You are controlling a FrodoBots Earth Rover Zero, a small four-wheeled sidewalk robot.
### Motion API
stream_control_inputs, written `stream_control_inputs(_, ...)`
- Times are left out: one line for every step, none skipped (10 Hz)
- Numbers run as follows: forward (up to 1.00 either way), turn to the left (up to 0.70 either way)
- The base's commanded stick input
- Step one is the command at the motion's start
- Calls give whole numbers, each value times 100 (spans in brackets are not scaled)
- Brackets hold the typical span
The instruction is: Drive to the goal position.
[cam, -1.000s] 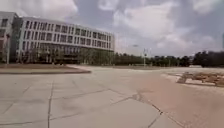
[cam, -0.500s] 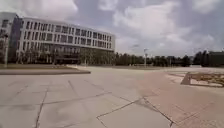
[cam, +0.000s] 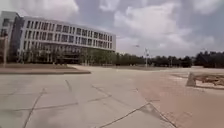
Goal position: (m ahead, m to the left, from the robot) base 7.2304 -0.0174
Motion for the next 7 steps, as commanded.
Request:
stream_control_inputs(50, -2)
stream_control_inputs(50, -2)
stream_control_inputs(50, -2)
stream_control_inputs(50, -2)
stream_control_inputs(50, -2)
stream_control_inputs(50, -2)
stream_control_inputs(50, -2)
